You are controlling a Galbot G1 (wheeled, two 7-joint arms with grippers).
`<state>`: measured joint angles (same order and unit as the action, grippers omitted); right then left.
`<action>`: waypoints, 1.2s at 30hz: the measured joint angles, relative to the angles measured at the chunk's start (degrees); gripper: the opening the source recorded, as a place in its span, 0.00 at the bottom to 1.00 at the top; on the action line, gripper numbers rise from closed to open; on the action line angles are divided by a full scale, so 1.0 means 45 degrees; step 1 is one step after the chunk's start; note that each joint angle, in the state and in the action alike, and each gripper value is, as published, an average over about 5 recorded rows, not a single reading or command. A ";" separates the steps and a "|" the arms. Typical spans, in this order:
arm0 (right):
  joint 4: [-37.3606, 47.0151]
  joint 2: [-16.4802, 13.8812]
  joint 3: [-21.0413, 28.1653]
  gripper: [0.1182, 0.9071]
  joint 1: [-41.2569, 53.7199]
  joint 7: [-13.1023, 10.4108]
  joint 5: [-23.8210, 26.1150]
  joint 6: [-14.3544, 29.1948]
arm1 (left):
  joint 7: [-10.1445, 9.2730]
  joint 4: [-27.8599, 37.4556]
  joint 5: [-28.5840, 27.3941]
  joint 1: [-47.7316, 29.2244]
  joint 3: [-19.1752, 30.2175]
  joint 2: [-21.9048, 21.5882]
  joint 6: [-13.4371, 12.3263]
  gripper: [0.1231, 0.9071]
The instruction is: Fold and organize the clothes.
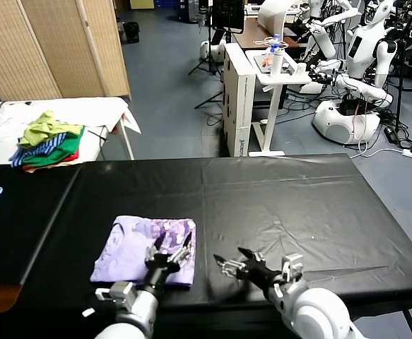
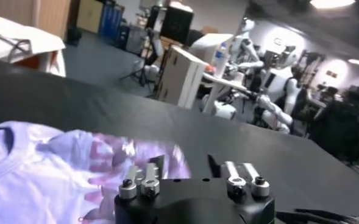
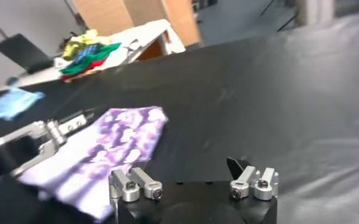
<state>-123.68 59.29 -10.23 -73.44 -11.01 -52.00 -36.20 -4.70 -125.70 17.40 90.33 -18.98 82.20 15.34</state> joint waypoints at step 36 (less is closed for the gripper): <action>0.1237 -0.0141 0.0350 0.03 0.1405 -0.0275 0.1360 -0.1324 | -0.0091 0.0402 -0.0642 0.0438 -0.2371 -0.0620 -0.1410 1.00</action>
<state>-118.11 58.66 -8.65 -67.11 -12.24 -45.88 -42.15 -5.11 -123.89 14.51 92.30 -29.65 79.41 8.99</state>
